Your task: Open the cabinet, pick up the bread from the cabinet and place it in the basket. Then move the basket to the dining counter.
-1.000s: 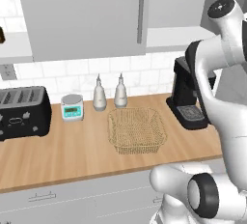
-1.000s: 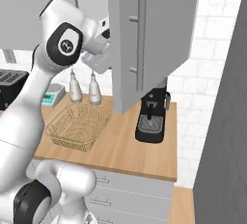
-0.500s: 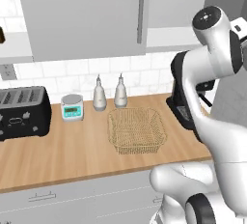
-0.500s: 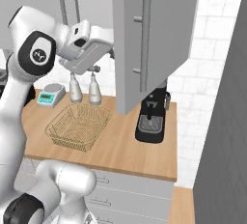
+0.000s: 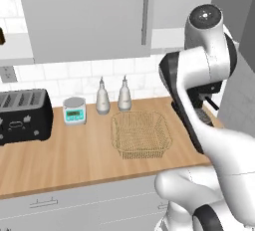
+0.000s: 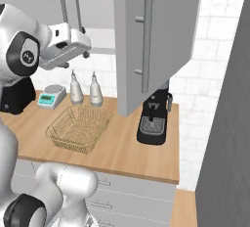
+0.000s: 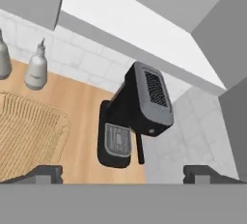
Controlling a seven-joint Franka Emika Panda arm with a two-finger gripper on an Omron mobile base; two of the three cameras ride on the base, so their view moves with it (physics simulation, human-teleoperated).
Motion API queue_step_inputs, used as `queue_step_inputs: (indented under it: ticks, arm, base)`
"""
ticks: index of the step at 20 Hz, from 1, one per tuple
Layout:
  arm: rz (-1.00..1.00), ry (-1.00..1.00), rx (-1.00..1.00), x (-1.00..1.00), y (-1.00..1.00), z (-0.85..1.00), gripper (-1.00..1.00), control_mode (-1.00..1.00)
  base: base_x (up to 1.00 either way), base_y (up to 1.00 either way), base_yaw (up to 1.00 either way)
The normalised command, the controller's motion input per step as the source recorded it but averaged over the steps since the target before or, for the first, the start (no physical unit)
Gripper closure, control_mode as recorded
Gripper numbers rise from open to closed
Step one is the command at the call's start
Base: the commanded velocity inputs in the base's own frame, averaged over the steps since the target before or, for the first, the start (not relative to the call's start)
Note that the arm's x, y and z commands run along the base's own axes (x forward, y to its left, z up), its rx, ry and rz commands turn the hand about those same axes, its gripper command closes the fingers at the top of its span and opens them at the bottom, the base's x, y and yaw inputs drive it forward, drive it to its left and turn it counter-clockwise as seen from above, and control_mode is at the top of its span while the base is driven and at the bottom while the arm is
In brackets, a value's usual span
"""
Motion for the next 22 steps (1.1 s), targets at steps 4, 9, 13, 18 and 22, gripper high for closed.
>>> queue_step_inputs:
  ticks: [4, 9, 13, 18, 22]
  arm:
    - [0.34, 0.0, 0.39, 0.31, 0.5, 0.0, -1.0, -1.0]
    - [0.23, -0.08, 0.3, 0.85, 0.57, 0.0, -1.0, -1.0]
    - [0.03, -0.16, 0.11, 0.99, 0.75, 0.14, -1.0, -1.0]
    - [-0.01, -0.07, 0.0, 0.36, 0.7, 0.32, -1.0, -1.0]
    - [0.0, -0.02, 0.0, 0.25, 0.18, 0.18, -1.0, -1.0]
  base:
    - [0.0, 0.0, 0.0]
    - [0.0, 0.0, 0.0]
    - [0.0, 0.0, 0.0]
    - [0.0, 0.0, 0.0]
    - [0.0, 0.0, 0.0]
